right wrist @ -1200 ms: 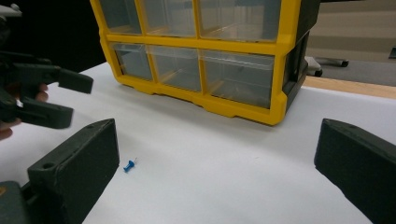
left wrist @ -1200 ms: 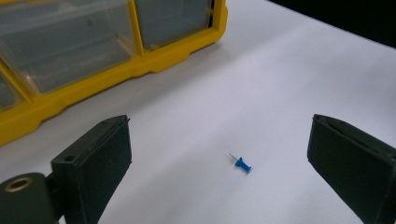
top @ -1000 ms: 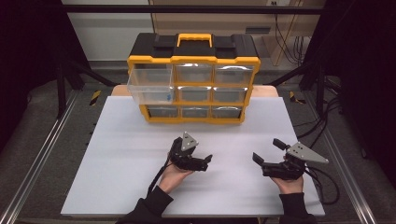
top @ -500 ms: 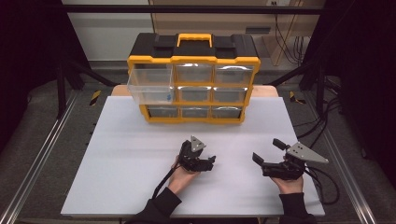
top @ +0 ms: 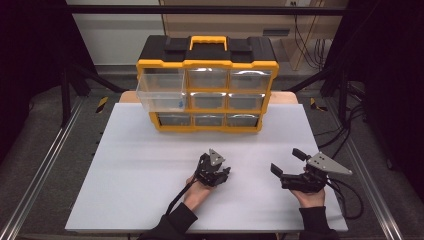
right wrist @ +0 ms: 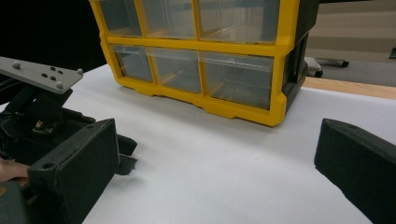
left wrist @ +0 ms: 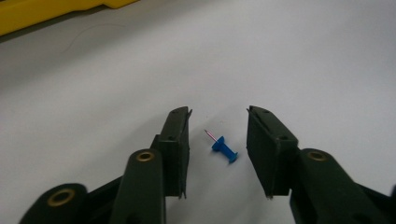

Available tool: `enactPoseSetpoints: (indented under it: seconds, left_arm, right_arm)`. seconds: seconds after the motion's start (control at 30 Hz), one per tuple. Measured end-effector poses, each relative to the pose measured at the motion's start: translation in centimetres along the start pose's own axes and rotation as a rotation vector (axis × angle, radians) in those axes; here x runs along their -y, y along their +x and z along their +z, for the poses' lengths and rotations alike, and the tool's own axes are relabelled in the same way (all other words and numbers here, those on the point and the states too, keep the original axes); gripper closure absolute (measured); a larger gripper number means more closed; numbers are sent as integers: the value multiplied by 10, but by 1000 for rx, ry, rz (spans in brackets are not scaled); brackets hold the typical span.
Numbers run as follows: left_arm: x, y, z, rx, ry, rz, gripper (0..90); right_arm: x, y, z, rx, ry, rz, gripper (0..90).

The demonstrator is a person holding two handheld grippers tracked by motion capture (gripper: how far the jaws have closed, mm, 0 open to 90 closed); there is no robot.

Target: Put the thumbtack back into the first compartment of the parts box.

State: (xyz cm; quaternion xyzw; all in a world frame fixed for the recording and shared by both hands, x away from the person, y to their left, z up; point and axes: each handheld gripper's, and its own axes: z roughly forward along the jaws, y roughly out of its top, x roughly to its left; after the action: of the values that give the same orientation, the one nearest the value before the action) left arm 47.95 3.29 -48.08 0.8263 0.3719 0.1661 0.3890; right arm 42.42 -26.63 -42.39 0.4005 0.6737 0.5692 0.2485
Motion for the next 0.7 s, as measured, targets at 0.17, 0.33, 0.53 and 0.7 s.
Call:
enactPoseSetpoints:
  seconds: [0.17, 0.33, 0.53, 0.7]
  left_arm:
    - [1, -1, 2, -2, 9, -3, 682]
    - [2, -3, 3, -15, 5, -15, 742]
    - [2, -3, 4, -24, 6, -11, 807]
    - [2, -2, 3, -18, 10, -1, 813]
  right_arm:
    - [0, 0, 0, 0, -1, -3, 10]
    - [0, -1, 0, -2, -4, -8, 10]
    - [0, -1, -1, -3, -2, -11, 10]
    - [0, -1, -1, -2, -2, -11, 10]
